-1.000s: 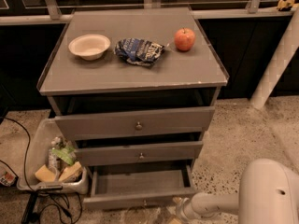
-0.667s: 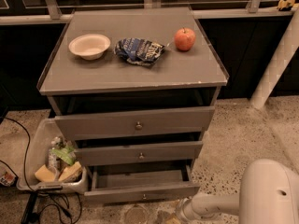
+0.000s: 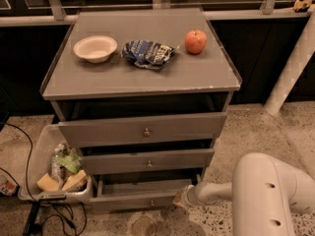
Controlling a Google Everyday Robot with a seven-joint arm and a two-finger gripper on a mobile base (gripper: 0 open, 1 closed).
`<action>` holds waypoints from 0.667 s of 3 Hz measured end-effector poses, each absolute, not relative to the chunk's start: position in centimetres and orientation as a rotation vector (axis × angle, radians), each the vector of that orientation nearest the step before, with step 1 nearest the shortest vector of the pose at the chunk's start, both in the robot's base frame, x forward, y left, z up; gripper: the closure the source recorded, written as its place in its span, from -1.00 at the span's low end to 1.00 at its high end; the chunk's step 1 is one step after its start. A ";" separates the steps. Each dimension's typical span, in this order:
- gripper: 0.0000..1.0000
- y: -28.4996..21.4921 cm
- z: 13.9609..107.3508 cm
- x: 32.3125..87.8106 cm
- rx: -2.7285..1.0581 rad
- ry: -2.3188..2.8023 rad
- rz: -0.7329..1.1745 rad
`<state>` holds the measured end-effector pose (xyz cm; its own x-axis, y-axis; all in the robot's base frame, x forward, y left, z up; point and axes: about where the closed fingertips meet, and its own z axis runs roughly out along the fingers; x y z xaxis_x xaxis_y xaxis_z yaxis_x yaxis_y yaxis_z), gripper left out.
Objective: Close bottom drawer
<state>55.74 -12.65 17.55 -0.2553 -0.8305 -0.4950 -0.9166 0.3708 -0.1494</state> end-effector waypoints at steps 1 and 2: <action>1.00 -13.3 19.1 58.7 -1.463 2.139 0.165; 0.64 -13.3 19.1 58.6 -1.463 2.139 0.166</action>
Offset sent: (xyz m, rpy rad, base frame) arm 0.0293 -0.0062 0.0155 -0.0154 -0.0435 -0.0390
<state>58.64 -13.29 19.08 -0.2662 -0.8279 -0.4936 -0.8941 0.4034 -0.1946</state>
